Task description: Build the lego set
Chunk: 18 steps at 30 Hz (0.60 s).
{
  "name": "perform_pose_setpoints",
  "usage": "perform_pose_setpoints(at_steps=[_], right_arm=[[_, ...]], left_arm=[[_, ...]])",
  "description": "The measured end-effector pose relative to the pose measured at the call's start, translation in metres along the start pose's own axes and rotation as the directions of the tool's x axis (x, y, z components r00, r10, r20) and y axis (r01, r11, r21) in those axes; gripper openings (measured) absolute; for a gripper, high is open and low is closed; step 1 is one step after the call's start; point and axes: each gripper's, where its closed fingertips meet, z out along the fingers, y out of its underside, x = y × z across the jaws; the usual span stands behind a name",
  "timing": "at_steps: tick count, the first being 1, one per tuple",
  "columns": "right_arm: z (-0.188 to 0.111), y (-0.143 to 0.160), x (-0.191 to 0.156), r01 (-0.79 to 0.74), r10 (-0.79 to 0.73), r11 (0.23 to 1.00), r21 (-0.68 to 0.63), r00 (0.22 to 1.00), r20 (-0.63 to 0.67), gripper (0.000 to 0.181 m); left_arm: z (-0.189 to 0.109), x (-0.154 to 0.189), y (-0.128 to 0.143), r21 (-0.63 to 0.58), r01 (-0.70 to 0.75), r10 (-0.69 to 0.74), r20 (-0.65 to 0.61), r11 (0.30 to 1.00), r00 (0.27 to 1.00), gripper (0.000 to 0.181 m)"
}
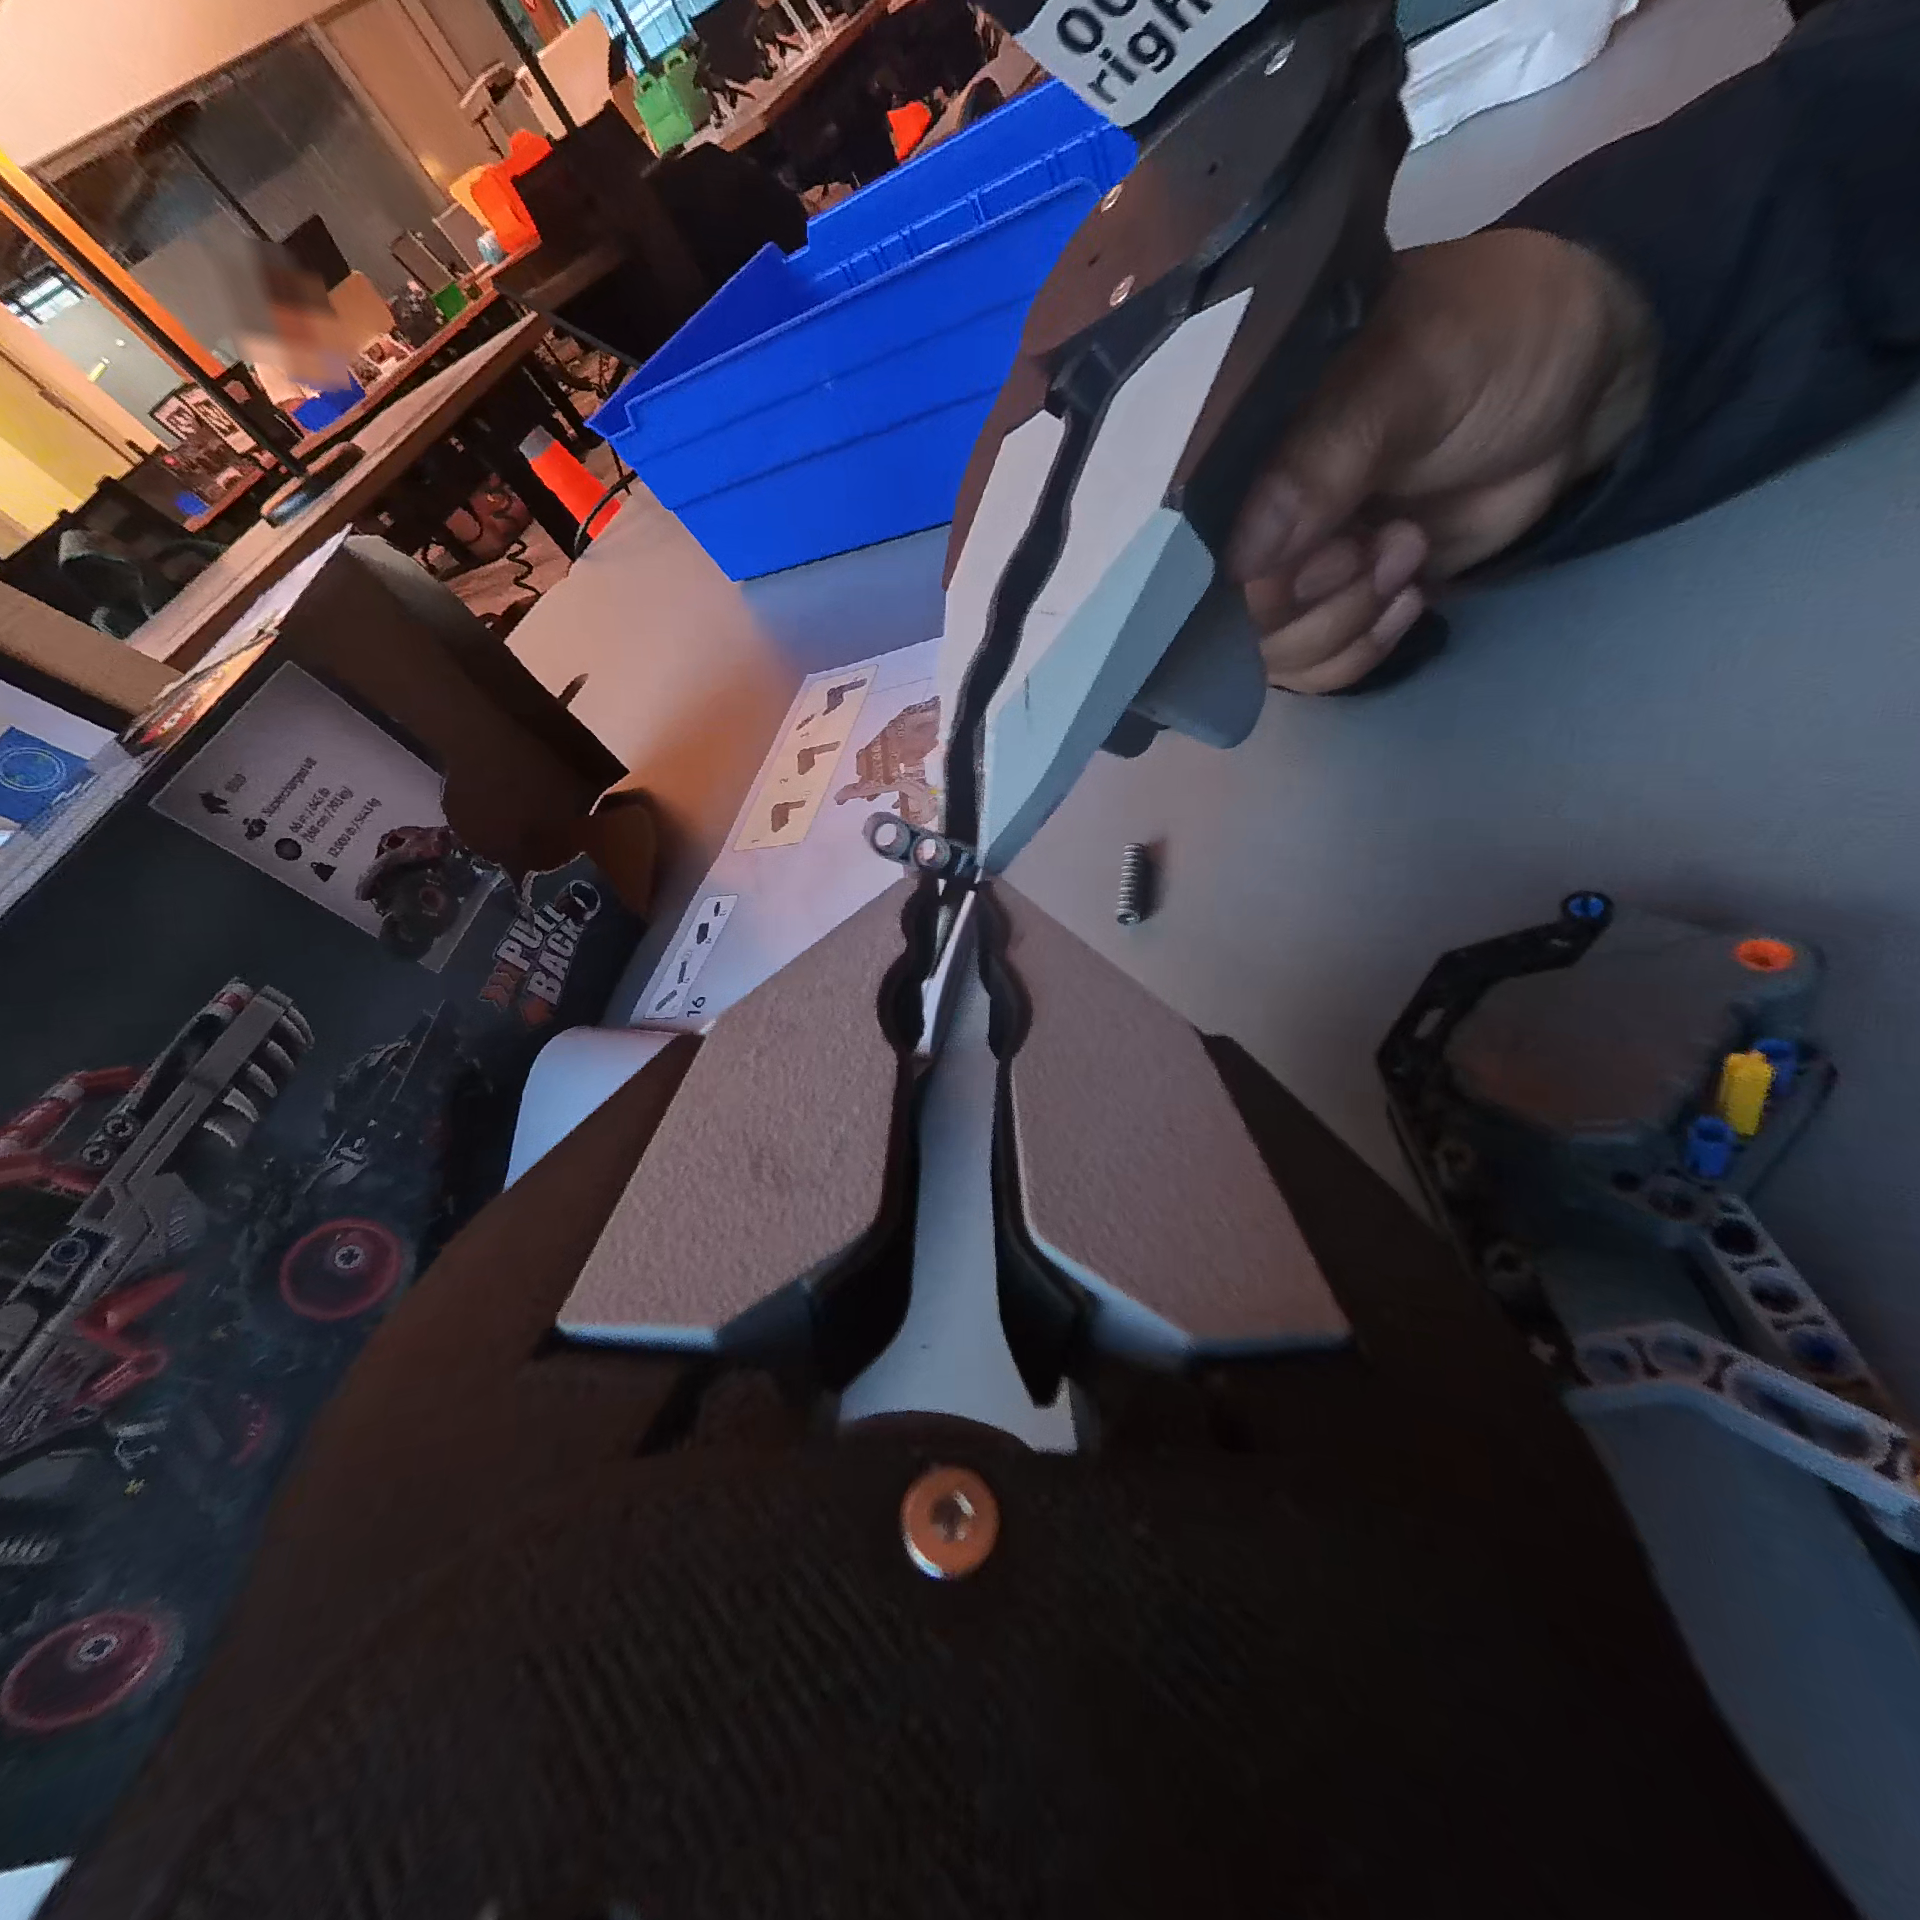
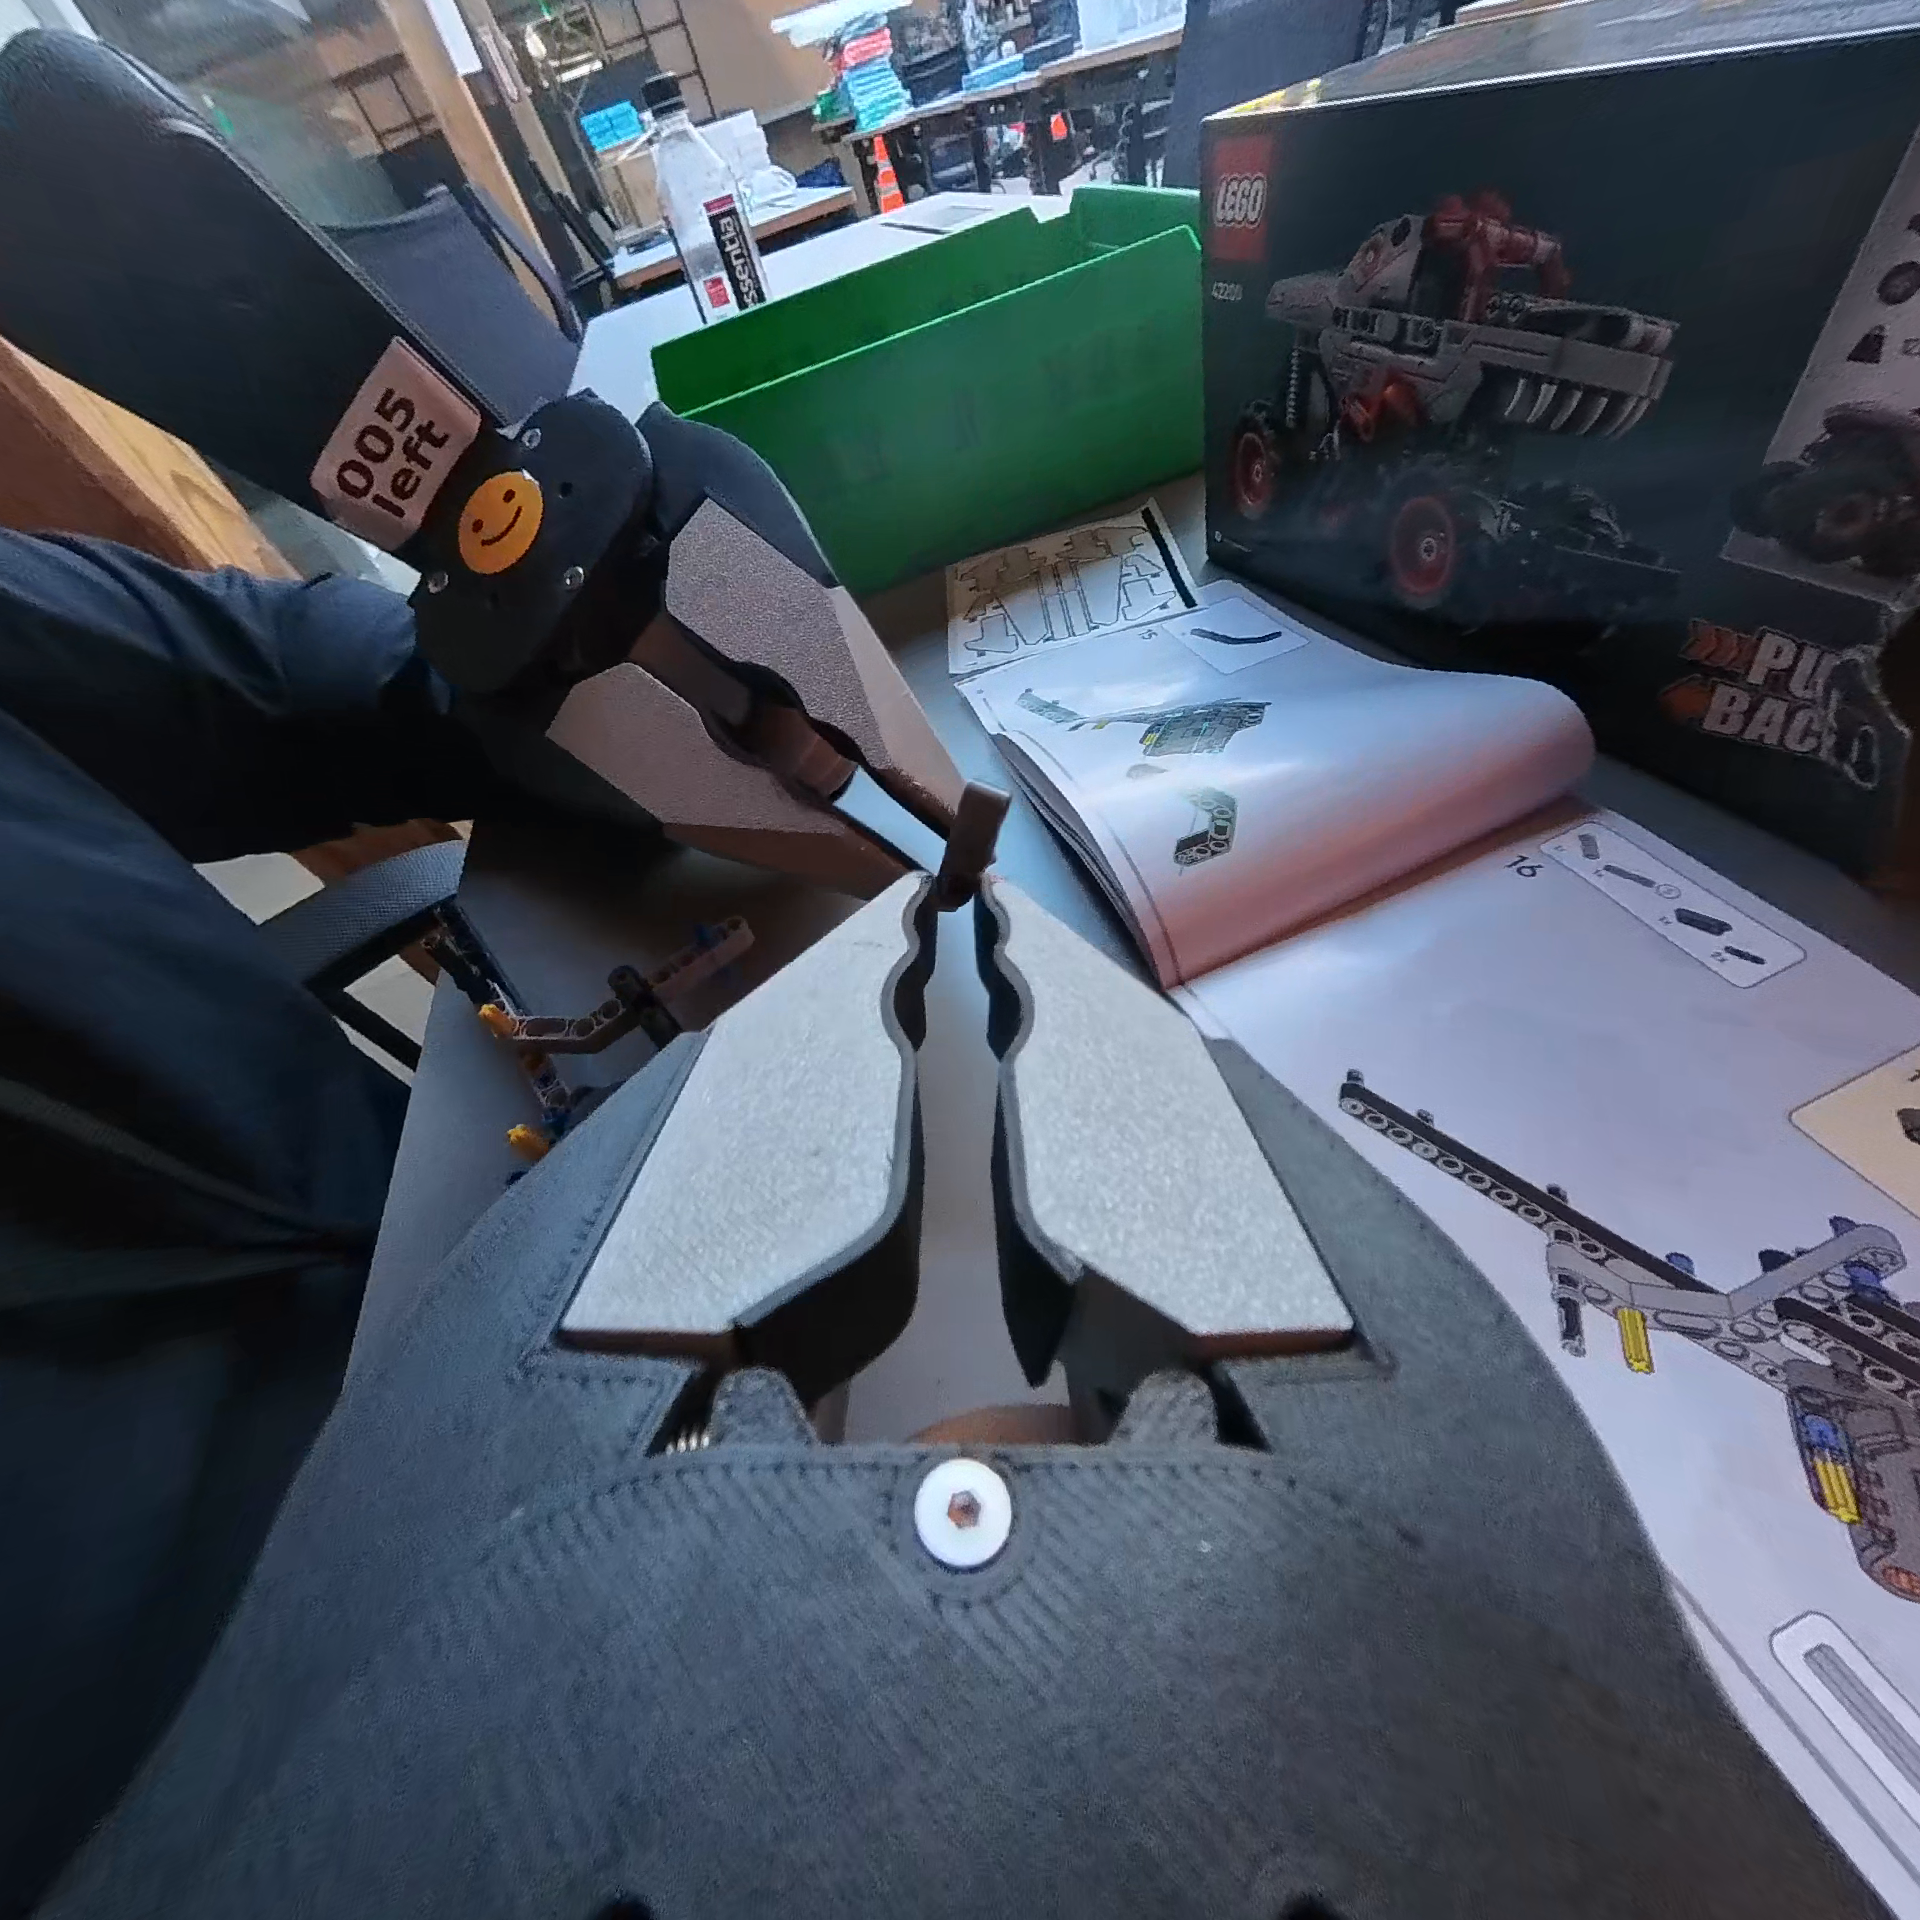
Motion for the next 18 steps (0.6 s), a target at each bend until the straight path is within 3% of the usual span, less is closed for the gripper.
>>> perform_pose_setpoints(at_steps=[1, 6, 10, 13, 18], right_arm=[[-0.001, 0.0, -0.001, 0.001, -0.001, 1.0, -0.004, 1.0, 0.009, 0.004], [-0.004, 0.002, 0.0, -0.028, 0.028, 0.999, -0.017, 0.999, 0.038, 0.004], [-0.008, 0.001, 0.006, -0.148, 0.148, 0.989, -0.005, 0.985, 0.094, 0.004], [-0.011, 0.008, -0.002, -0.268, 0.276, 0.961, -0.067, 0.937, 0.213, 0.004], [-0.014, 0.011, -0.005, -0.413, 0.435, 0.901, -0.137, 0.845, 0.313, 0.004]], left_arm=[[0.0, 0.001, 0.0, 0.003, 0.002, -0.002, -0.006, 1.0, 1.0, 0.004], [-0.002, 0.002, 0.0, 0.01, 0.039, -0.038, -0.041, 0.999, 0.998, 0.003], [-0.008, -0.003, -0.001, 0.025, 0.111, -0.109, -0.075, 0.993, 0.991, 0.004], [-0.01, -0.006, 0.003, -0.003, 0.19, -0.189, -0.12, 0.982, 0.975, 0.017], [-0.01, 0.02, 0.002, -0.093, 0.391, -0.397, -0.351, 0.916, 0.848, 0.025]])
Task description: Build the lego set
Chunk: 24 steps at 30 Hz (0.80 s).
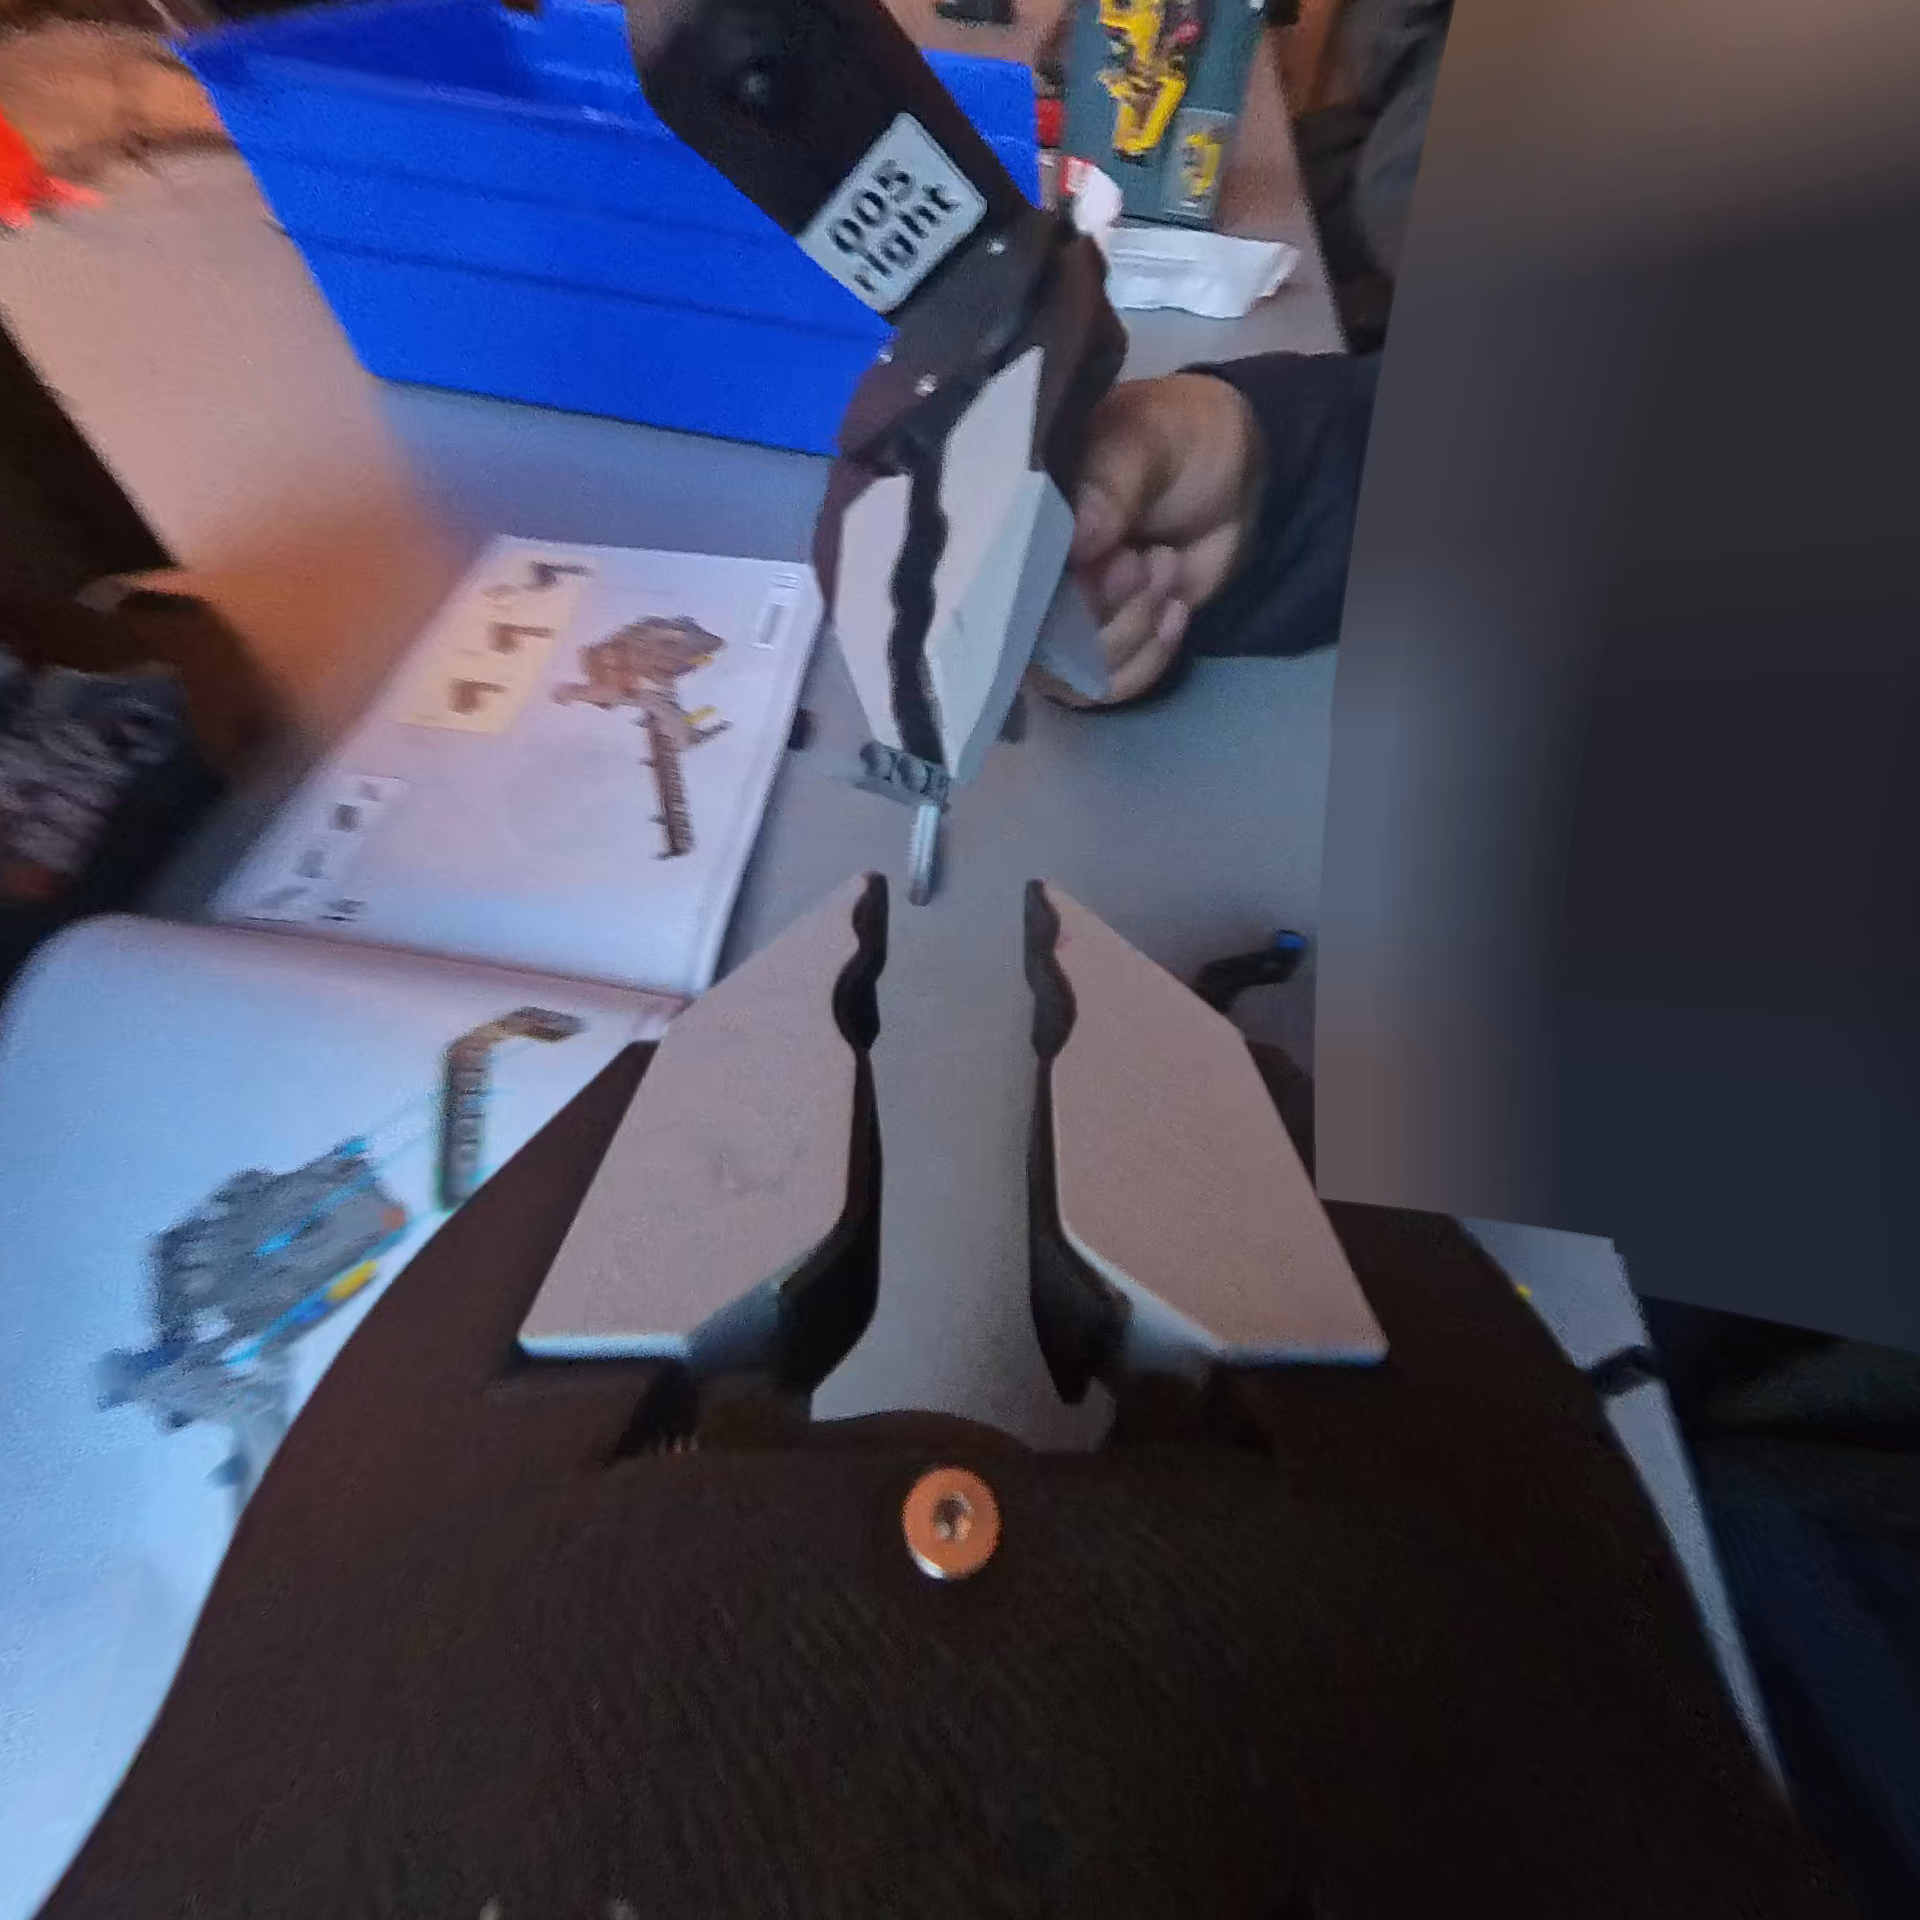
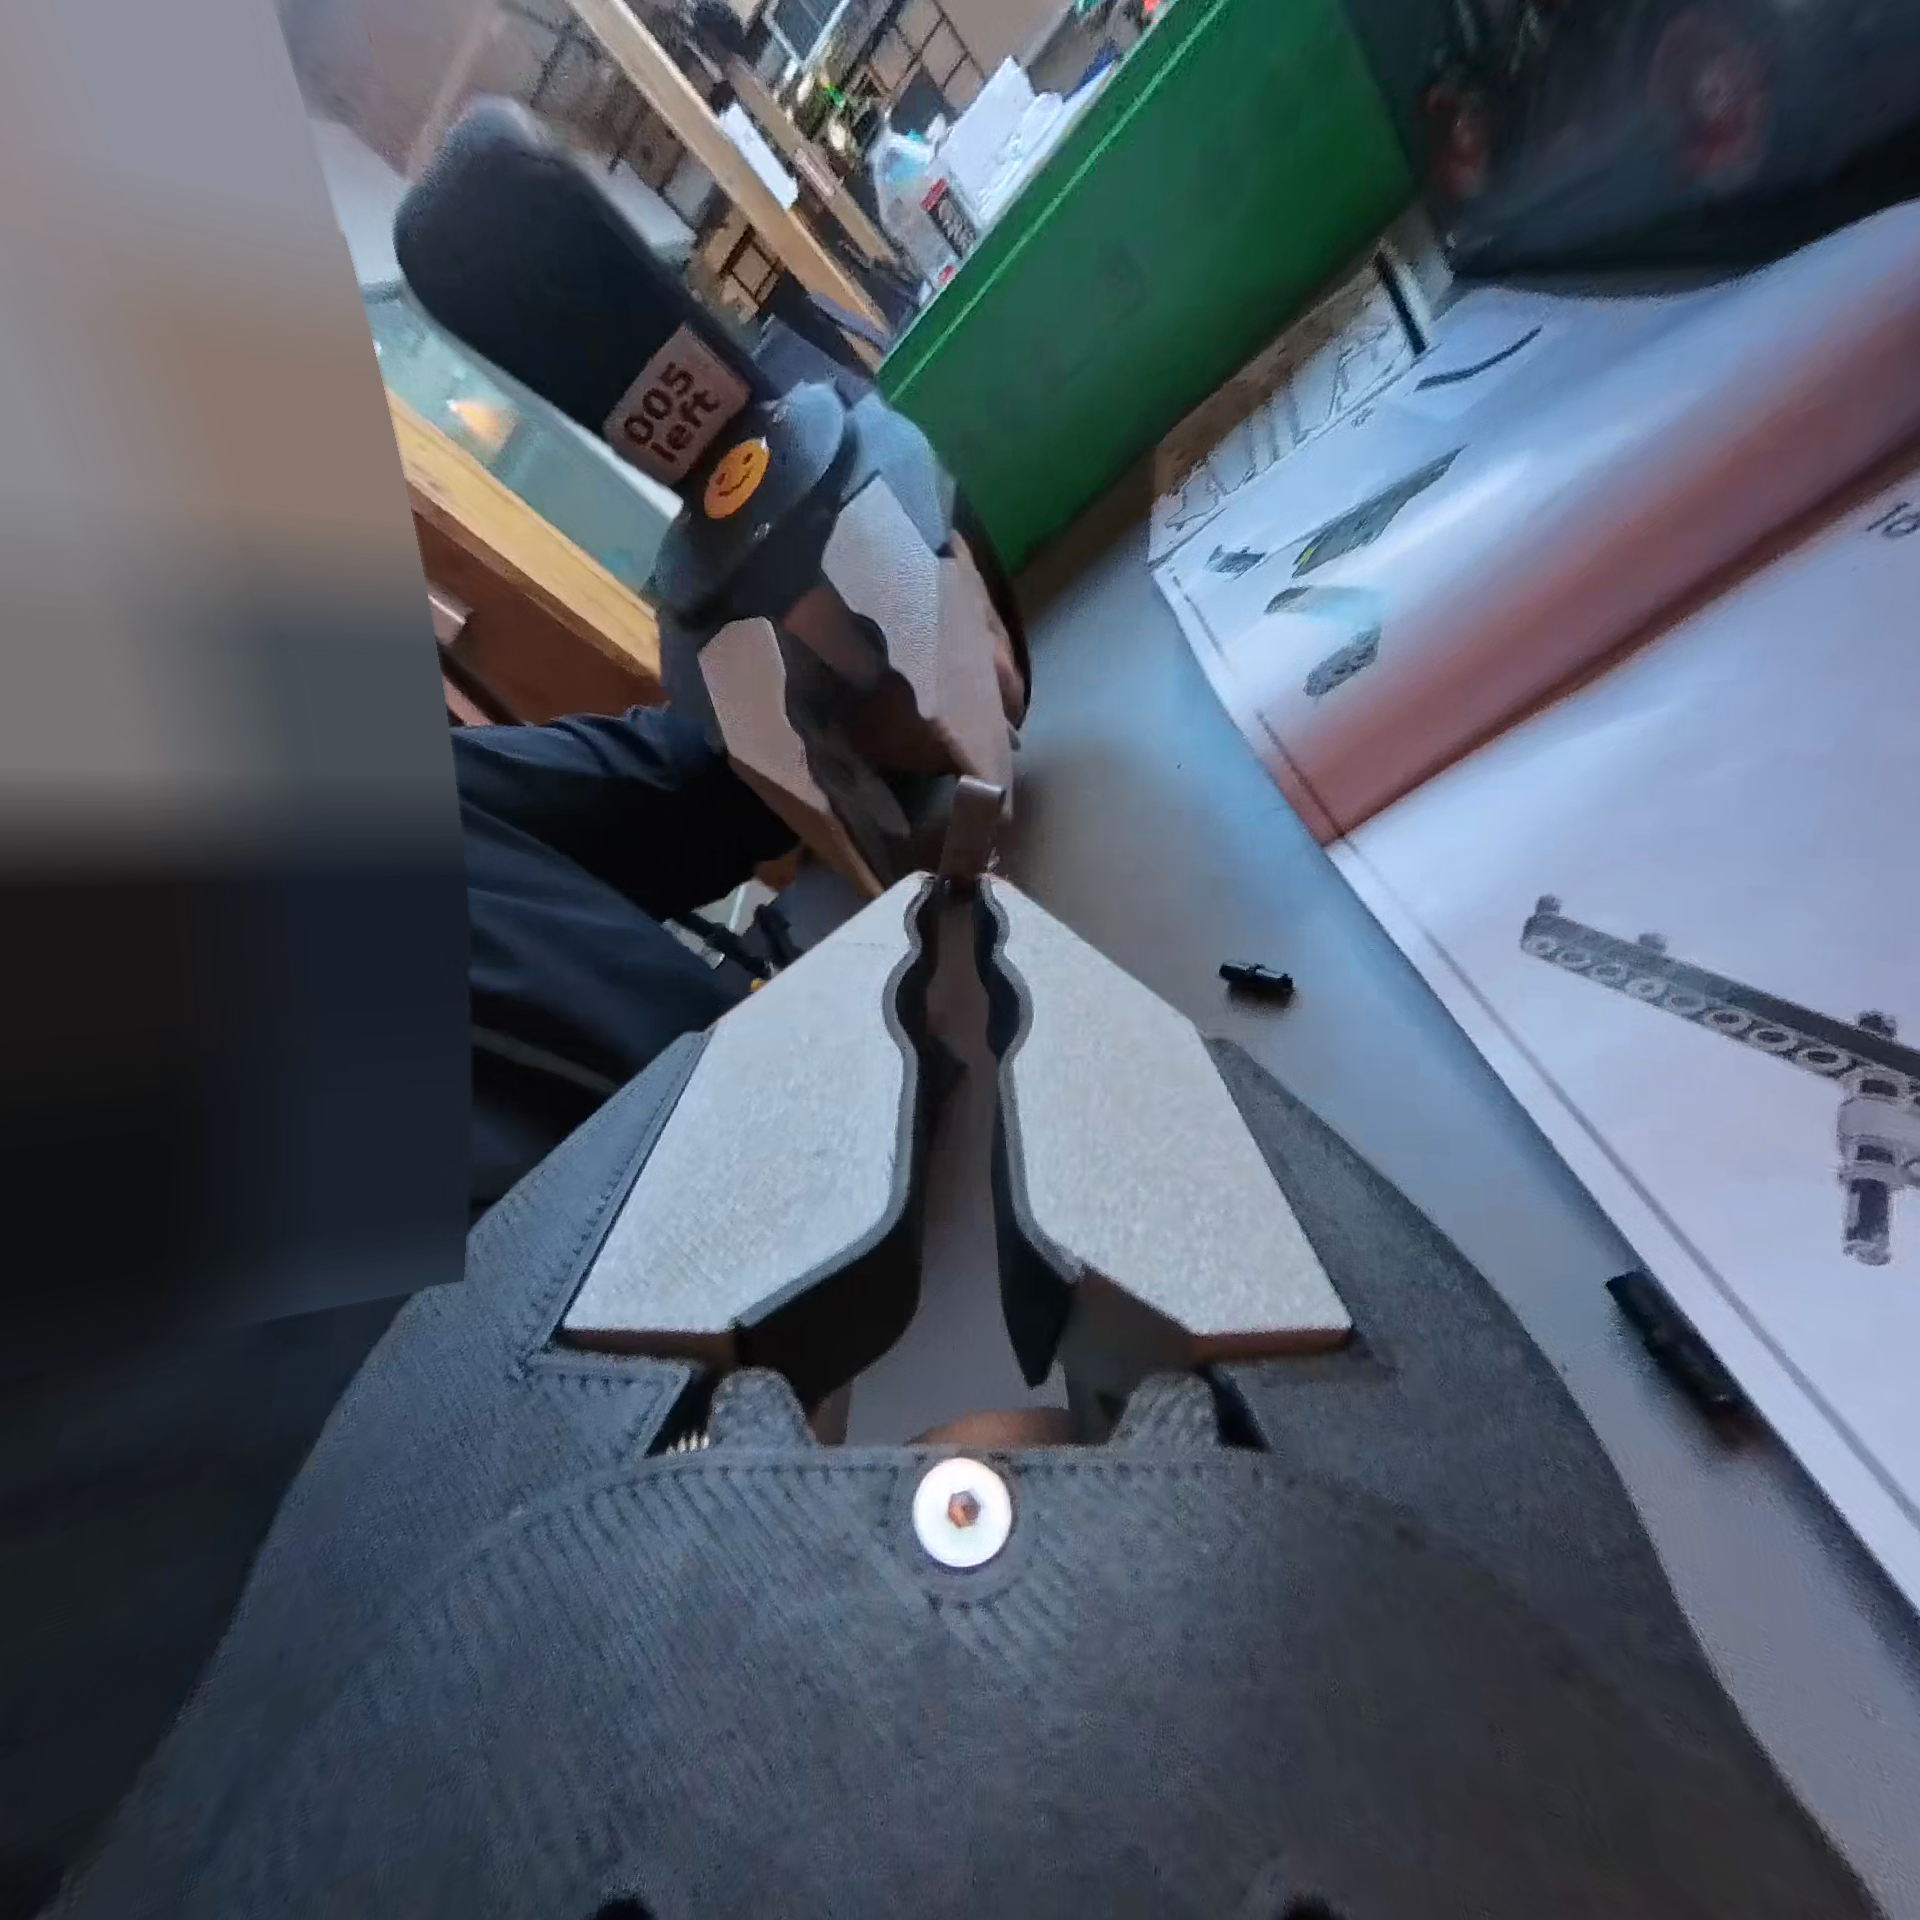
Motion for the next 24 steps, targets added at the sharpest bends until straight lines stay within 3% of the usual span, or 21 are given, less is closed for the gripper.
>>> perform_pose_setpoints(at_steps=[3, 11, 24], right_arm=[[0.003, 0.016, 0.0, 0.066, -0.07, 0.992, -0.112, 0.997, -0.038, 0.003], [0.003, 0.042, 0.001, 0.33, -0.438, 0.848, -0.415, 0.877, -0.198, 0.004], [0.0, 0.051, -0.002, 0.373, -0.526, 0.778, -0.506, 0.827, -0.199, 0.004]], left_arm=[[0.005, 0.012, 0.01, -0.061, 0.024, -0.029, -0.081, 0.998, 0.996, 0.029], [0.017, 0.019, 0.019, -0.124, -0.087, 0.08, -0.062, 0.988, 0.995, 0.028], [0.025, 0.025, 0.016, -0.101, -0.121, 0.111, -0.102, 0.987, 0.989, 0.009]])
